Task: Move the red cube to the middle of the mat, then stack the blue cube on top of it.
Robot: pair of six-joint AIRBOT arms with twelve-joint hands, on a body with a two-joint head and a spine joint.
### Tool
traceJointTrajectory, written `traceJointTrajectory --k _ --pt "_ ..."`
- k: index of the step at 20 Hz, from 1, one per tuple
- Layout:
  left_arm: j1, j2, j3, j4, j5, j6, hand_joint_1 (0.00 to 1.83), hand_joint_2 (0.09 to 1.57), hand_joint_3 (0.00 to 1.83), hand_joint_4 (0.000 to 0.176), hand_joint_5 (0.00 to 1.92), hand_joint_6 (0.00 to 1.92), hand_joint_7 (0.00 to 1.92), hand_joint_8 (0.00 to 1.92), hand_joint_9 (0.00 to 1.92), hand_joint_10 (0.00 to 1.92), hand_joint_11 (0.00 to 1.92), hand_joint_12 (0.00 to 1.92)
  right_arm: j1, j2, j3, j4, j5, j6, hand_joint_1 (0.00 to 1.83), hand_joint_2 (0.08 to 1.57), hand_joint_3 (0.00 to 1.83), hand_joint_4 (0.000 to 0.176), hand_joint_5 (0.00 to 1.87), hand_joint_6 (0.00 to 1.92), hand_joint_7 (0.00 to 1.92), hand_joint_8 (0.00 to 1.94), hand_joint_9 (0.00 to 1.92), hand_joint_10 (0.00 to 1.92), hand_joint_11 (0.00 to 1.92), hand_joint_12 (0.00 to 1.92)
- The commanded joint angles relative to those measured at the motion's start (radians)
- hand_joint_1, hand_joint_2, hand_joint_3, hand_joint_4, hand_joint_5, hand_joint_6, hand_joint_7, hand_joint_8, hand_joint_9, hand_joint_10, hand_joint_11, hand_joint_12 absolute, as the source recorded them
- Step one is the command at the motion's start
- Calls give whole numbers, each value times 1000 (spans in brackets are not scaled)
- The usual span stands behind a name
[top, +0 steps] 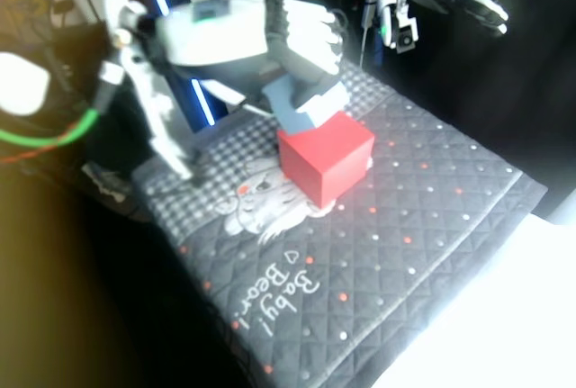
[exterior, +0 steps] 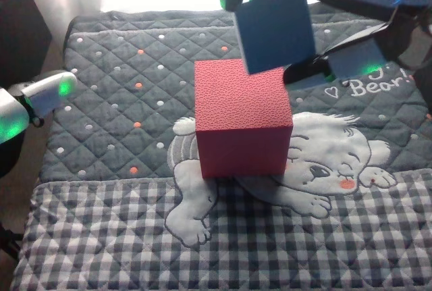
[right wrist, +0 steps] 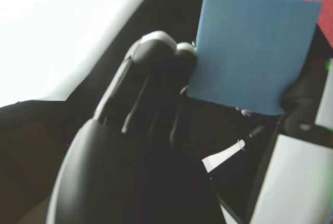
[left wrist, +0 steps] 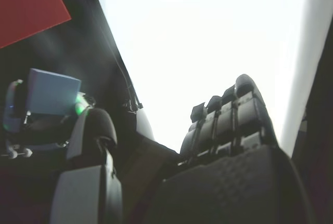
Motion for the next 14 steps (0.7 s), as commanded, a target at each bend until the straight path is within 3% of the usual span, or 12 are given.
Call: traceJointTrajectory --k 1,3,4,5,7,8,9,10,11,12,13,14 --pt "-3 -8 8 8 -130 -7 645 1071 0 24 43 1 0 0 0 0 0 278 -1 -5 11 30 95 17 1182 1274 0 0 841 1220 563 1700 670 1893 752 1921" --pt "-2 -12 11 -1 -130 -7 639 1076 0 24 41 0 0 0 0 0 0 349 -22 -29 28 36 95 42 1181 1261 0 0 806 1171 648 1668 642 1767 637 1853" --pt "-1 -11 10 -4 -130 -7 651 1068 0 36 40 0 0 0 0 0 0 357 -32 -42 35 44 95 44 1172 1266 0 0 731 1250 705 1628 673 1749 669 1794" --pt "0 -12 11 -8 -130 -7 683 1072 0 26 52 5 0 0 0 0 0 366 -48 -58 45 56 95 48 1197 1268 2 0 633 1294 792 1580 803 1736 784 1813" --pt "1 -13 11 -13 -130 -7 680 1073 0 31 55 2 0 0 0 0 0 407 -63 -73 57 71 94 48 1209 1253 0 0 668 1262 821 1540 824 1730 794 1816" --pt "2 -13 11 -15 -129 -8 687 1077 0 33 58 1 0 0 0 0 0 461 -71 -82 65 81 91 48 1189 1250 0 0 681 1295 814 1506 797 1666 735 1768" --pt "3 -14 12 -17 -127 -10 674 1078 0 39 60 0 0 0 0 0 0 538 -76 -89 74 91 88 48 1151 1253 0 0 743 1359 726 1464 687 1574 560 1727" --pt "5 -14 12 -20 -127 -11 678 1084 1 35 58 0 0 0 0 0 0 597 -84 -97 85 99 87 57 1061 1276 1 0 681 1432 467 1100 486 1380 372 1729" --pt "6 -14 12 -23 -127 -12 680 1088 2 37 51 0 0 0 0 0 0 609 -90 -101 91 106 86 62 964 1305 0 0 631 1506 405 773 367 1217 227 1714" --pt "6 -15 12 -26 -127 -12 689 1091 3 38 46 0 0 0 0 0 0 616 -93 -106 96 109 82 64 792 1250 0 0 260 761 338 335 282 899 110 1611" --pt "7 -15 13 -29 -128 -12 692 1094 4 29 46 0 0 0 0 0 0 617 -95 -112 102 110 78 67 717 1234 0 0 221 342 319 118 255 727 58 1571" --pt "8 -15 14 -29 -125 -14 707 1098 5 37 42 0 0 0 0 0 0 614 -96 -116 105 110 76 68 567 1234 0 0 173 115 204 24 177 489 11 1429"
